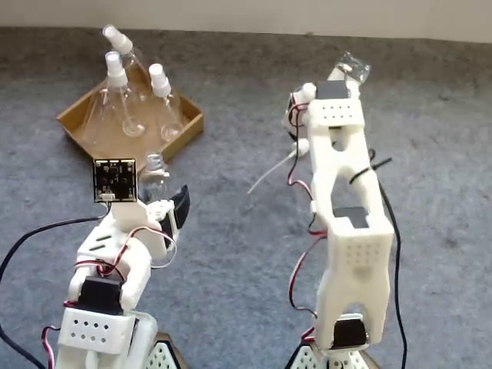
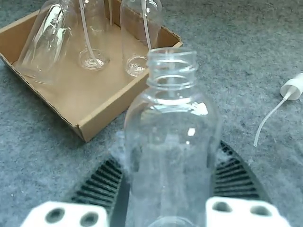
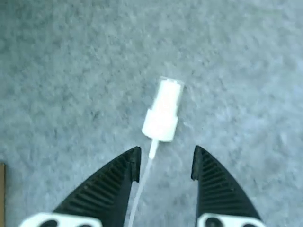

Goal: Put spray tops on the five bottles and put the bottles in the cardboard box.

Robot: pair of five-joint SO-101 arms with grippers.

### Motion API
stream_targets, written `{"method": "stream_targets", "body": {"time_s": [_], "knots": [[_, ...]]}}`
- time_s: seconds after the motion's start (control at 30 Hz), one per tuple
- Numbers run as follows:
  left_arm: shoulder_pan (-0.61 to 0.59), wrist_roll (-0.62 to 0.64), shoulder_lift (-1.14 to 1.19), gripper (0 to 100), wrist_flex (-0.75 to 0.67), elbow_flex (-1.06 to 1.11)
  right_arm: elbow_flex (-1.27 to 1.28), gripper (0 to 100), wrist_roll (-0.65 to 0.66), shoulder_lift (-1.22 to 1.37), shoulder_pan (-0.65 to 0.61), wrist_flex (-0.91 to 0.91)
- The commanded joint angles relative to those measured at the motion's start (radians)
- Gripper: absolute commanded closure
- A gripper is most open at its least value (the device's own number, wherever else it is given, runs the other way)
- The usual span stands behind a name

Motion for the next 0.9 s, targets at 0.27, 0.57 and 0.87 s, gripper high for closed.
{"method": "stream_targets", "body": {"time_s": [0.27, 0.57, 0.87], "knots": [[-0.008, 0.011, -0.019, 96, -0.023, -0.001, -0.369, 83.2, -0.014, 0.268, -0.005, -0.008], [-0.008, 0.011, -0.019, 96, -0.023, 0.001, -0.377, 86.7, -0.014, 0.325, 0.013, 0.085], [0.096, 0.003, -0.019, 96, -0.281, 0.162, -0.378, 99.3, -0.006, 0.314, 0.091, 0.108]]}}
